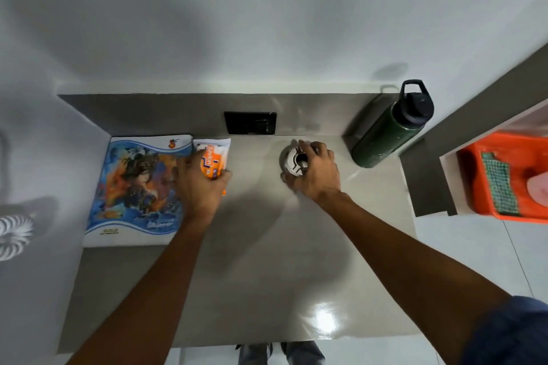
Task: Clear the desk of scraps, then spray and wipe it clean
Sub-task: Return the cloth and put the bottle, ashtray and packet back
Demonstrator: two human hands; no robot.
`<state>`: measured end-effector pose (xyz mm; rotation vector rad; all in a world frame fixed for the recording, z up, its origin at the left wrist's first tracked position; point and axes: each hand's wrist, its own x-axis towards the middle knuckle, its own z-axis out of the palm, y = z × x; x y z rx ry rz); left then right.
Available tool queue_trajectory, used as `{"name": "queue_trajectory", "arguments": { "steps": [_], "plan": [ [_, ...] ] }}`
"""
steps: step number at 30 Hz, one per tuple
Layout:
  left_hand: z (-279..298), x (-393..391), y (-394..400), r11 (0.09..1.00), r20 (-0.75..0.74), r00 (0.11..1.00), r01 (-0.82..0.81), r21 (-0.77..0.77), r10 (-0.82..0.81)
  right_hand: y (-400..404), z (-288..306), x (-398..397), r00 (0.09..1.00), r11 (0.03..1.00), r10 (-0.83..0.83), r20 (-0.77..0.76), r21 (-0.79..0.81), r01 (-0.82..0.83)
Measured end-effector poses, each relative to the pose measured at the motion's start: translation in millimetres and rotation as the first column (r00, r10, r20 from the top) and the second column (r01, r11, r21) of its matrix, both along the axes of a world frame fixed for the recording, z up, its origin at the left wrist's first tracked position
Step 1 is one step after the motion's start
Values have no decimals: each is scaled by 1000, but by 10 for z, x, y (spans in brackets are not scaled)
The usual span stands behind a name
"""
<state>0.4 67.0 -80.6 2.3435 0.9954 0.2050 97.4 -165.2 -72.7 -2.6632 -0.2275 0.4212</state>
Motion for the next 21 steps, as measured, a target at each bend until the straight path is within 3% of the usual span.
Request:
{"name": "queue_trajectory", "arguments": {
  "steps": [7,15,21],
  "plan": [
    [-104,259,-518,995,-44,999,-17,-96,13,-62,-66,227,1000,1000,-18,-16,10,19],
    [-287,381,-539,999,-50,998,38,-34,-40,-64,-200,269,1000,999,-6,23,47,5],
    [-207,331,-585,991,-111,992,79,108,-67,-109,-151,246,1000,996,-15,12,90,14]
  ]
}}
